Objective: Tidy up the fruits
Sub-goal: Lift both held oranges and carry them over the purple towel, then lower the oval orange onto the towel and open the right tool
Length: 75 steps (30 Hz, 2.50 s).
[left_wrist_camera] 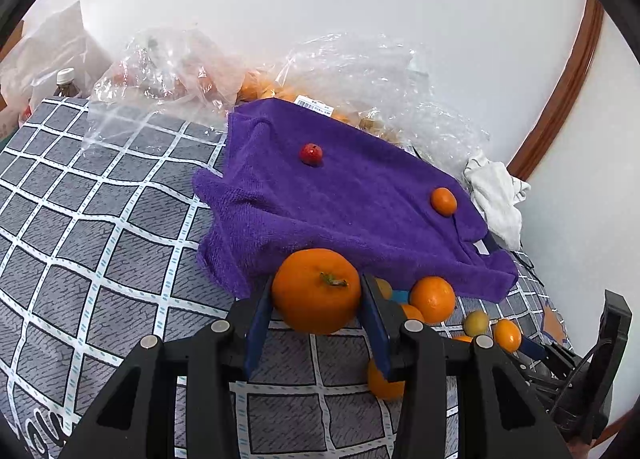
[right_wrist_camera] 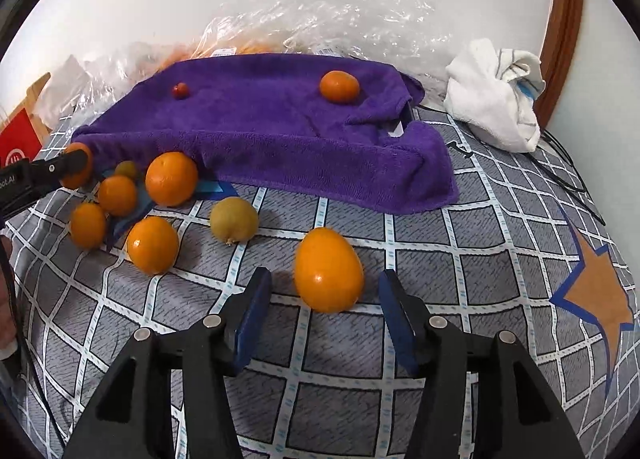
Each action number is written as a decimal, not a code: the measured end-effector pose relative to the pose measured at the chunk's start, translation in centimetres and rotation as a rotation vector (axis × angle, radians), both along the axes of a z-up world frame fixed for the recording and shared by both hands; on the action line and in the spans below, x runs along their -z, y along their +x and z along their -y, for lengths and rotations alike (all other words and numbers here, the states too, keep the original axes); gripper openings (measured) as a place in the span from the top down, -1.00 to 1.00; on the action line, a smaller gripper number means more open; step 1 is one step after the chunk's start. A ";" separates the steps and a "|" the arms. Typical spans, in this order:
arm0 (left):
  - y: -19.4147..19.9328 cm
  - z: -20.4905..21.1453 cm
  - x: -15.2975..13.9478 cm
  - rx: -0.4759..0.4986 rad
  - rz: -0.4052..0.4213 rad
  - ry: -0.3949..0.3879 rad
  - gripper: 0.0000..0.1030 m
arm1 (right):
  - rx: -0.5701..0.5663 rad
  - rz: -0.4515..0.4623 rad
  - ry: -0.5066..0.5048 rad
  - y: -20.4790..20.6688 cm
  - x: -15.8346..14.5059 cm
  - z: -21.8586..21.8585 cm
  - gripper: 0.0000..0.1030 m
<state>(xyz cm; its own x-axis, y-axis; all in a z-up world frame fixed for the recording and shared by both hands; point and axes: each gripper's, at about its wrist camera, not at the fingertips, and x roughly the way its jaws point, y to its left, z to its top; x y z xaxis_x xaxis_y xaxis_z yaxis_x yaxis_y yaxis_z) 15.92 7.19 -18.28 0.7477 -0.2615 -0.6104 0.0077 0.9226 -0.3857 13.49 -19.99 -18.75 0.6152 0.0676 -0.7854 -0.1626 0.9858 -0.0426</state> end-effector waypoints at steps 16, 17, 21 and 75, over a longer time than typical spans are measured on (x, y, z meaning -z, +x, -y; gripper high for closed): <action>-0.4 -0.1 -0.5 0.004 0.036 -0.012 0.20 | 0.055 -0.023 0.224 0.5 -0.6 3.6 0.36; -0.4 -0.2 -0.5 0.002 0.037 -0.016 0.21 | 0.064 -0.027 0.236 0.4 -0.8 3.9 0.37; -0.6 -0.2 -0.7 -0.005 0.049 -0.017 0.20 | 0.077 0.012 0.256 0.5 -2.9 4.7 0.37; 12.2 3.0 -0.7 -0.035 -0.031 0.235 0.20 | -0.016 0.076 0.106 15.2 -1.1 0.1 0.36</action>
